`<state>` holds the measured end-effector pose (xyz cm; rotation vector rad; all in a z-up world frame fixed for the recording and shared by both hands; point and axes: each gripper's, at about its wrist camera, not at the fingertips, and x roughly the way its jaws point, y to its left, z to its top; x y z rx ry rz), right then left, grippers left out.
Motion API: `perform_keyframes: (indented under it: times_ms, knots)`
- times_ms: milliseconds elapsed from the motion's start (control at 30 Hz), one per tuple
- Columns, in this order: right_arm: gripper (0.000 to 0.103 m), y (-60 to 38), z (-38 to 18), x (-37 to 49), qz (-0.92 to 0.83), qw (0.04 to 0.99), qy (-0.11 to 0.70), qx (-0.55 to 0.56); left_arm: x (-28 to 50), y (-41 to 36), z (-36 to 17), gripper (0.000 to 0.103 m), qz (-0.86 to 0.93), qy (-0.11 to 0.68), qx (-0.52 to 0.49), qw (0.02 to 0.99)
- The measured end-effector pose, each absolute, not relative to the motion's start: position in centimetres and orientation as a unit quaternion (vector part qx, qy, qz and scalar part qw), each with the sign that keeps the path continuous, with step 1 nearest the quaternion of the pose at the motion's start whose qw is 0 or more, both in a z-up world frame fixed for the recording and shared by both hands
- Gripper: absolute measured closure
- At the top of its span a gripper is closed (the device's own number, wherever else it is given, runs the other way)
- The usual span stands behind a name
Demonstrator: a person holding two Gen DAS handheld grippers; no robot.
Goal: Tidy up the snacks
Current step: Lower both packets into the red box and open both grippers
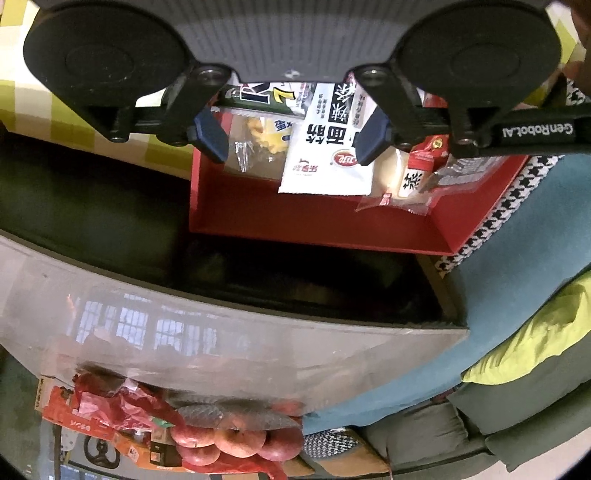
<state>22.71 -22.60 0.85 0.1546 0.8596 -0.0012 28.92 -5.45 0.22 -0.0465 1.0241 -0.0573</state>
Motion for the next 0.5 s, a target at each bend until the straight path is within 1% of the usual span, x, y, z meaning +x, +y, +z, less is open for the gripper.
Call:
perform_keyframes:
  times_ms: [500]
  knots:
    - [0.016,-23.4,2.5,21.9,-0.002,0.914,0.397,0.084,28.6,-4.7,2.0,0.007,-0.024,0.465,-0.037,0.884]
